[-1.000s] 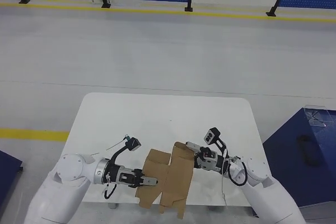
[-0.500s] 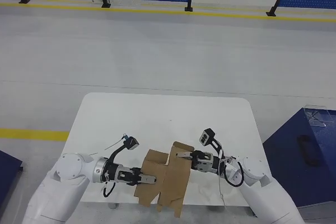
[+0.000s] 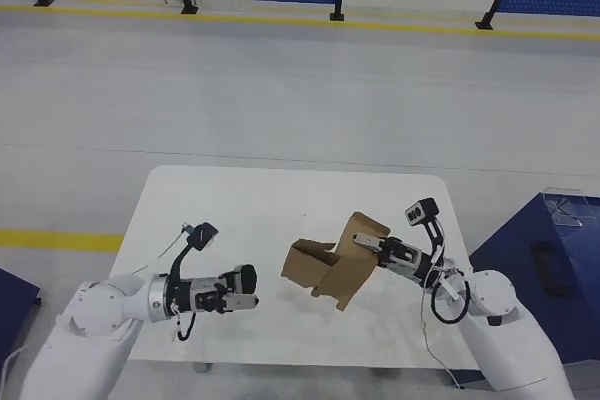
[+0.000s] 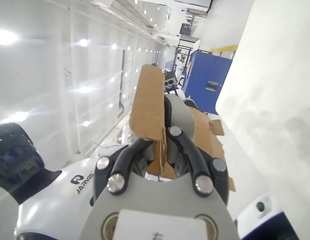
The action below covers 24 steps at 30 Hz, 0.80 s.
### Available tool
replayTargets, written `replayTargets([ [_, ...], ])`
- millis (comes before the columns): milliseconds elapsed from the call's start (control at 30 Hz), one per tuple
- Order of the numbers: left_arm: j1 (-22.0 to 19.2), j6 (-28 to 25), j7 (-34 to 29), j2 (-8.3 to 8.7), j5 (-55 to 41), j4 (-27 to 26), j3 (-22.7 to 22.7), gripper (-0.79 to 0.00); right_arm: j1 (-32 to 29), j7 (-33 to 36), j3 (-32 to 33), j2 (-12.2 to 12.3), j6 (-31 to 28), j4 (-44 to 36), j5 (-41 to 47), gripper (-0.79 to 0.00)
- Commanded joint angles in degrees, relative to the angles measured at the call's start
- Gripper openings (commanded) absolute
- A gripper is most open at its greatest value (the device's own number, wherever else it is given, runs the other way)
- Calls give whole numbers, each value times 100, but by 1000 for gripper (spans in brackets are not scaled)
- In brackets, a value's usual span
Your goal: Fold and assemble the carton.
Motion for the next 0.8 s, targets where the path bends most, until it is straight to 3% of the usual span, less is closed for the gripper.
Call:
replayTargets([
  [0,302,-144,707,19,1412,-721,-181,0,-45,-118,38,5,-144,-58,-293,-785],
  [133,731,22,1596,9,3484,-1734,-132,0,-124,-176,0,-5,-208,-162,-461,-785],
  [300,811,510,2146,-50,5010,-2128,423,0,-192,-103,-60,-15,-244,-239,-555,-785],
  [533,318,633,1761,-111,4845,-1914,1031,0,-187,-79,-102,-32,-299,-290,-650,-785],
  [767,116,372,1279,-88,4218,-2063,1195,0,-130,-198,-94,-64,-230,-247,-412,-785],
])
